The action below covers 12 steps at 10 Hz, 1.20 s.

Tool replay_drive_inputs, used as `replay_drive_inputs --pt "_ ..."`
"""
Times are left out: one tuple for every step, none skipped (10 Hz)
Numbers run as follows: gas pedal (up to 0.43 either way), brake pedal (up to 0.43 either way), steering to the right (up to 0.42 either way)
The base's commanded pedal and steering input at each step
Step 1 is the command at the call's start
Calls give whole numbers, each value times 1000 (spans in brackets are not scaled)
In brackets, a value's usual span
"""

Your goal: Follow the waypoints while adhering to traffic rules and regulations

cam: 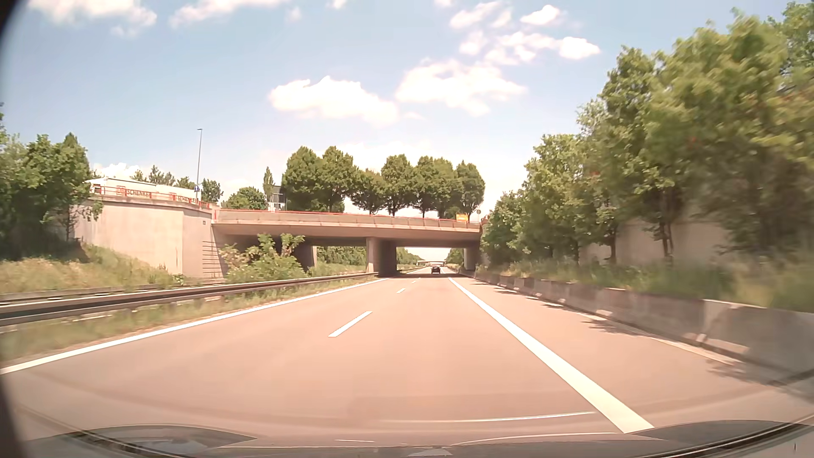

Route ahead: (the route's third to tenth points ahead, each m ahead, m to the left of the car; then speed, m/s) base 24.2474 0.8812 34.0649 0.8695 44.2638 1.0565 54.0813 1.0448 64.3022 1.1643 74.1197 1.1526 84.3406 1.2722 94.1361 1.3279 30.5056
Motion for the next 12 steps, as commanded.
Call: replay_drive_inputs --pt "157 12 1" --pt "130 12 1" --pt "118 12 1" --pt "118 12 1" --pt "118 12 1" --pt "118 12 0" --pt "118 12 -1" --pt "130 12 -1" --pt "138 12 -1" --pt "150 12 -1" --pt "157 12 -1" --pt "157 6 -1"
